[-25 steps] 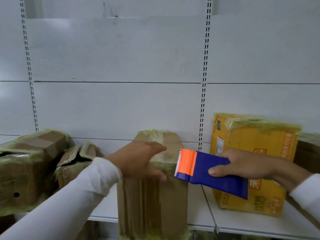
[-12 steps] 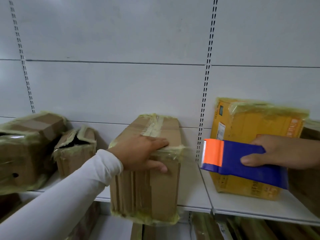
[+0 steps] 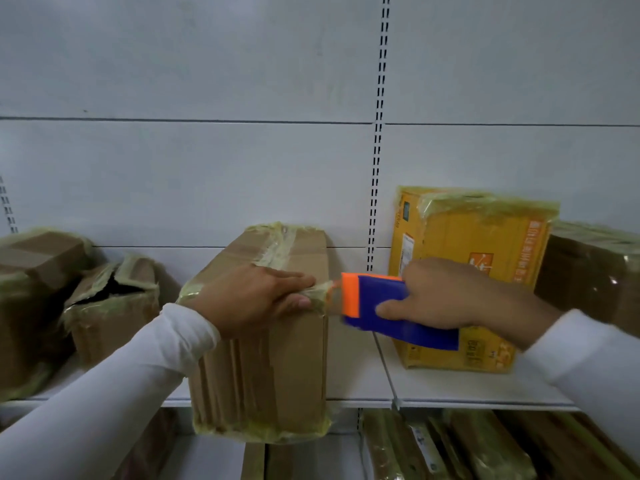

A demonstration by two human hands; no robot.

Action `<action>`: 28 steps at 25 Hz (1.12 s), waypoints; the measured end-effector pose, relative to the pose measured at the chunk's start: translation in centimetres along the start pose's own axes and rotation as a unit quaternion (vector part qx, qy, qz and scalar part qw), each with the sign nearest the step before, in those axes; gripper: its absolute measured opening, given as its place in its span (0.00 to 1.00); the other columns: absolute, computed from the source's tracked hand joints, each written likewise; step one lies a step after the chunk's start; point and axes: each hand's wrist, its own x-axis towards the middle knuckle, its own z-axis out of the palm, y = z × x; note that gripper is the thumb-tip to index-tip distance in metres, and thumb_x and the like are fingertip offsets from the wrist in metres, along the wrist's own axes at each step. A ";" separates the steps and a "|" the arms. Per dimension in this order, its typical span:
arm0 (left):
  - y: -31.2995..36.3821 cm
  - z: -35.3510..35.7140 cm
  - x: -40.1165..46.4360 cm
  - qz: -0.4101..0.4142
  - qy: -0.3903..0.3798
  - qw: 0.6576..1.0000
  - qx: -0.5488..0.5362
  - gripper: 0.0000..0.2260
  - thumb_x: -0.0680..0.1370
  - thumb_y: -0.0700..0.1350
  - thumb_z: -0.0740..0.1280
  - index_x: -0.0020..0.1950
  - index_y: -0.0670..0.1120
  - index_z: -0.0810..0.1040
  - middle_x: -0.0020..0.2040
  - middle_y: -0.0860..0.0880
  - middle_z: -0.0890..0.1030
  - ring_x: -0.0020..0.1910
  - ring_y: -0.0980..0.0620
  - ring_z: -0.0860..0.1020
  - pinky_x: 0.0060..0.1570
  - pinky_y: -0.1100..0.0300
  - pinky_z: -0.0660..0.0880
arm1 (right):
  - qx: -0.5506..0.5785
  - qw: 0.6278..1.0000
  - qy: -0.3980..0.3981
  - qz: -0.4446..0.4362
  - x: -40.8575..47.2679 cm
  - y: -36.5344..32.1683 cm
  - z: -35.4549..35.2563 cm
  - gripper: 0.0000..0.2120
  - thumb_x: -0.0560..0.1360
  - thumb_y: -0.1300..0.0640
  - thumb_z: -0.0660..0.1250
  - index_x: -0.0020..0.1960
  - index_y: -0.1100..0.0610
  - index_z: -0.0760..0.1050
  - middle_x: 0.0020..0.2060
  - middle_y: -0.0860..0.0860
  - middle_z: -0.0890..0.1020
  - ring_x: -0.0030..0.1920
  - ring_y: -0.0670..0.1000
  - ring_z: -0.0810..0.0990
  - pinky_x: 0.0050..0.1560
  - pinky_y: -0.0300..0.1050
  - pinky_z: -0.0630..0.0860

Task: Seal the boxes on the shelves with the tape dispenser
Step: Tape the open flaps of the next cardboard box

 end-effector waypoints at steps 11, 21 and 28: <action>7.1 2.3 3.1 -0.247 0.027 0.963 0.104 0.20 0.76 0.60 0.52 0.50 0.48 0.75 0.50 0.48 0.75 0.47 0.45 0.75 0.39 0.56 0.63 | 0.121 0.990 0.062 0.039 -1.3 0.3 3.8 0.23 0.72 0.30 0.62 0.40 0.51 0.72 0.30 0.48 0.80 0.28 0.44 0.78 0.26 0.36 0.69; 2.6 -1.1 -1.4 -0.093 0.113 0.989 0.003 0.29 0.71 0.70 0.59 0.60 0.51 0.78 0.58 0.53 0.79 0.54 0.49 0.80 0.53 0.56 0.75 | 0.282 0.956 0.075 0.010 -3.3 0.8 1.5 0.21 0.74 0.37 0.66 0.41 0.55 0.77 0.33 0.51 0.83 0.32 0.47 0.83 0.32 0.43 0.76; -0.6 -0.4 -6.0 -0.184 0.105 0.974 -0.082 0.34 0.69 0.74 0.55 0.60 0.52 0.80 0.60 0.54 0.80 0.59 0.53 0.77 0.58 0.56 0.75 | 0.370 0.922 0.115 -0.003 -4.7 1.4 -1.1 0.21 0.72 0.37 0.67 0.39 0.55 0.78 0.30 0.47 0.84 0.28 0.46 0.82 0.27 0.35 0.72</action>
